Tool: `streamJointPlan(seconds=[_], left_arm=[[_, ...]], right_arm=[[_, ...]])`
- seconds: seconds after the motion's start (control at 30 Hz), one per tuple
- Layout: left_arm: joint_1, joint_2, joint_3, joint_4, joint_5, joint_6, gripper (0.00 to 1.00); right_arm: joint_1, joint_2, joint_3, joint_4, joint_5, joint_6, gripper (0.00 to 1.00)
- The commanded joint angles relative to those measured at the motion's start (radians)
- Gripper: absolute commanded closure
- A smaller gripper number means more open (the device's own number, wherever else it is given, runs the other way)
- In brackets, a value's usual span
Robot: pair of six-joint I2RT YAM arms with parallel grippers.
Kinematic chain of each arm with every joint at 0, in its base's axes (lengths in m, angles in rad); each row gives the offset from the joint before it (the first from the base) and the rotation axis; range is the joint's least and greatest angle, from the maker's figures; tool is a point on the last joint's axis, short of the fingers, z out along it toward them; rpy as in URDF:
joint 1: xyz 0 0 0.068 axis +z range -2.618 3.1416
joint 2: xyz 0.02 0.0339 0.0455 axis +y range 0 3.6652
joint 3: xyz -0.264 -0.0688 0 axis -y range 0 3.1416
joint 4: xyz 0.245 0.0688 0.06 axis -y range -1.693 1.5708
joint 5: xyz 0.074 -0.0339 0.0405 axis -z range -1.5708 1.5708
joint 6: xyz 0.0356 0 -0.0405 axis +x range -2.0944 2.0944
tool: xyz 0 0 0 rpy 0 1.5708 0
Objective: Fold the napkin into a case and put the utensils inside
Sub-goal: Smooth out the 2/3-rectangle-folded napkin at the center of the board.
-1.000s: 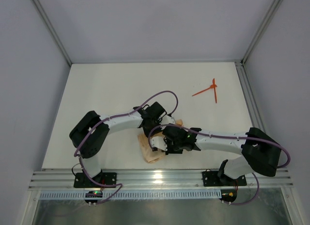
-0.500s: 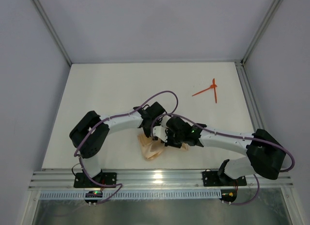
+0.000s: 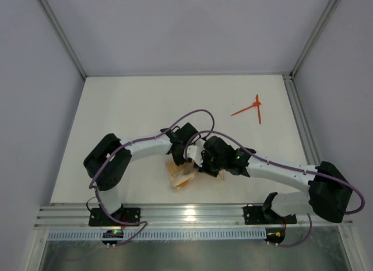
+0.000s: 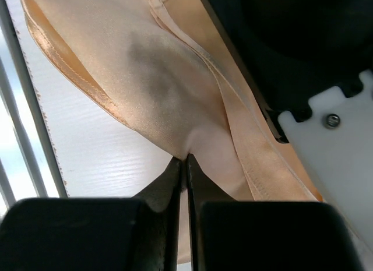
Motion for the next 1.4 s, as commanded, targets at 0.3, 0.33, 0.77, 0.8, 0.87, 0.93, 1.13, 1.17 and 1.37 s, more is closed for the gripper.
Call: streamJointPlan(seconds=[0.3, 0.33, 0.77, 0.8, 0.87, 0.93, 1.13, 1.17, 1.37], left_arm=[[0.001, 0.071, -0.066, -0.004, -0.023, 0.014, 0.77], [0.001, 0.068, -0.069, -0.003, -0.024, 0.014, 0.77], [0.000, 0.052, -0.075, 0.006, -0.029, 0.000, 0.77], [0.000, 0.051, -0.075, 0.003, -0.030, -0.002, 0.77], [0.000, 0.049, -0.072, 0.000, -0.032, -0.002, 0.77], [0.000, 0.049, -0.072, 0.000, -0.035, 0.000, 0.77], [-0.002, 0.052, -0.072, -0.001, -0.037, 0.003, 0.77], [-0.002, 0.051, -0.072, 0.000, -0.038, 0.003, 0.77], [-0.002, 0.051, -0.075, 0.002, -0.040, 0.001, 0.77]], right_arm=[[-0.018, -0.083, 0.029, -0.012, -0.047, 0.234, 0.51], [-0.018, -0.098, 0.028, -0.007, -0.070, 0.248, 0.51], [-0.637, -0.100, -0.055, 0.185, -0.204, 0.820, 0.29], [-0.672, -0.077, -0.058, 0.212, -0.207, 0.849, 0.29], [-0.688, -0.016, -0.049, 0.256, -0.205, 0.856, 0.28], [-0.689, 0.018, -0.034, 0.278, -0.202, 0.857, 0.29], [-0.714, 0.179, 0.016, 0.307, -0.214, 0.837, 0.30], [-0.718, 0.193, 0.008, 0.327, -0.215, 0.839, 0.30], [-0.746, 0.293, -0.041, 0.440, -0.287, 0.873, 0.37]])
